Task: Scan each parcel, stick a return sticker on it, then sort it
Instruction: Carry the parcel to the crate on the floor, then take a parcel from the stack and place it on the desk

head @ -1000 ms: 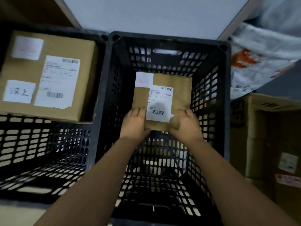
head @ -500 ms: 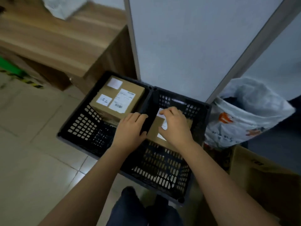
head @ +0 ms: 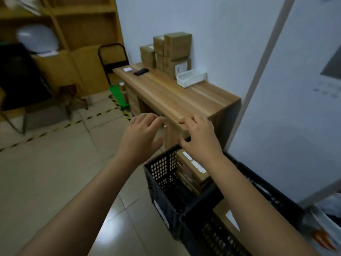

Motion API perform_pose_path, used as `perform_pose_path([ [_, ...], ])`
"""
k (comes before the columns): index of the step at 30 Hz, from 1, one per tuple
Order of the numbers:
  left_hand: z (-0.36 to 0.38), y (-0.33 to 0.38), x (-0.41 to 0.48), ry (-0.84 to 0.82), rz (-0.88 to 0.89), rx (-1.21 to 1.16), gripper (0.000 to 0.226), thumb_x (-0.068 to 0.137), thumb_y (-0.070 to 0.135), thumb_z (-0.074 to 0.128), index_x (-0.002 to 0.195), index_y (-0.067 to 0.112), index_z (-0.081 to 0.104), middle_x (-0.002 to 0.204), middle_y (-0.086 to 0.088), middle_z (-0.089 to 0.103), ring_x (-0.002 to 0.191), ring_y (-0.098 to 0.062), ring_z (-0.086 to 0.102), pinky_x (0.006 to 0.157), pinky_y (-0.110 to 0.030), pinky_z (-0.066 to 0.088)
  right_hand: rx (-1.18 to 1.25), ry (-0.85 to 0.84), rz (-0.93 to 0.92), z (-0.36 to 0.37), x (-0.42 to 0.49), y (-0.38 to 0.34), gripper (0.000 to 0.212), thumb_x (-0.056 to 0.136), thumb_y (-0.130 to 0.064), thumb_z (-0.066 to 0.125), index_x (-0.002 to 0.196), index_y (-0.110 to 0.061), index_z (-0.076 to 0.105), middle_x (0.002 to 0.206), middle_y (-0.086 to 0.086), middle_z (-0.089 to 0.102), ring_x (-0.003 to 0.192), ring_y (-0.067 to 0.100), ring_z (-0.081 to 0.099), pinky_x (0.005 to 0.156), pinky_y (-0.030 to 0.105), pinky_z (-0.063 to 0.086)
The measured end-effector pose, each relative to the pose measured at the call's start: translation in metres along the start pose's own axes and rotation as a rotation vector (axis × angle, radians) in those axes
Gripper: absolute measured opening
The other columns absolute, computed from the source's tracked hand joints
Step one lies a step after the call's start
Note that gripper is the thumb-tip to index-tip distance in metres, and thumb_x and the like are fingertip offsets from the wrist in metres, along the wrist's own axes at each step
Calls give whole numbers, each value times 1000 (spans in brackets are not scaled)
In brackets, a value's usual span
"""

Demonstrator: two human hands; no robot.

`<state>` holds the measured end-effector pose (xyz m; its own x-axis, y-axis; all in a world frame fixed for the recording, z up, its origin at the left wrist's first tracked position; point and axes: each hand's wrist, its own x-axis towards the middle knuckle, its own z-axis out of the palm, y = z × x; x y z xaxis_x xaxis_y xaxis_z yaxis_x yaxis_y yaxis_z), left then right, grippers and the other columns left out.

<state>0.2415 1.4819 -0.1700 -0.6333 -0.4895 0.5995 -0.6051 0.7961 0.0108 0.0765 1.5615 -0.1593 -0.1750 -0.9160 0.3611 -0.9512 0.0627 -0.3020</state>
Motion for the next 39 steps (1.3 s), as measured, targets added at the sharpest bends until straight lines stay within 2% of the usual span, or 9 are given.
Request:
perform_pose_path([
  [9, -104, -164, -22, -7, 26, 188, 43, 77, 33, 75, 115, 16, 62, 110, -7, 65, 104, -31, 61, 88, -43, 49, -12, -27, -172, 16, 86, -156, 43, 84, -34, 67, 123, -26, 53, 122, -4, 47, 116, 17, 41, 93, 28, 33],
  [15, -131, -260, -21, -33, 19, 175, 41, 82, 33, 71, 117, 15, 61, 115, -6, 62, 108, -28, 58, 89, -42, 49, -43, -24, -199, 40, 138, -229, 42, 85, -34, 66, 124, -28, 52, 122, -6, 46, 116, 15, 40, 85, 23, 27],
  [18, -131, -297, -12, -24, 8, 157, 41, 82, 33, 71, 117, 15, 61, 114, -6, 63, 107, -28, 58, 90, -43, 50, -54, -26, -214, 56, 170, -251, 39, 85, -33, 66, 122, -26, 54, 119, -4, 48, 114, 16, 40, 86, 25, 28],
  [26, -89, -394, 39, -30, -8, 150, 43, 80, 31, 75, 119, 17, 62, 114, -4, 64, 107, -26, 59, 90, -40, 48, -68, -21, -242, 115, 279, -260, 40, 84, -32, 65, 122, -24, 55, 120, -4, 48, 115, 17, 41, 93, 27, 33],
  [29, -63, -433, 77, -51, -8, 174, 43, 82, 34, 71, 121, 18, 60, 117, -2, 62, 110, -24, 56, 93, -38, 47, -72, -21, -234, 137, 341, -249, 43, 85, -34, 66, 124, -25, 53, 126, -3, 46, 119, 18, 40, 98, 30, 34],
  [32, -37, -475, 123, -55, -14, 199, 43, 84, 36, 69, 123, 20, 59, 118, 0, 61, 112, -22, 55, 95, -37, 46, -59, -12, -231, 154, 410, -238, 44, 84, -35, 66, 125, -27, 51, 126, -3, 47, 118, 19, 42, 96, 32, 38],
  [39, 27, -564, 223, -60, -74, 154, 44, 83, 33, 71, 123, 20, 59, 120, -1, 61, 114, -22, 54, 96, -37, 44, -45, -22, -258, 193, 556, -213, 46, 86, -33, 66, 129, -27, 50, 128, -5, 46, 118, 14, 39, 97, 27, 32],
])
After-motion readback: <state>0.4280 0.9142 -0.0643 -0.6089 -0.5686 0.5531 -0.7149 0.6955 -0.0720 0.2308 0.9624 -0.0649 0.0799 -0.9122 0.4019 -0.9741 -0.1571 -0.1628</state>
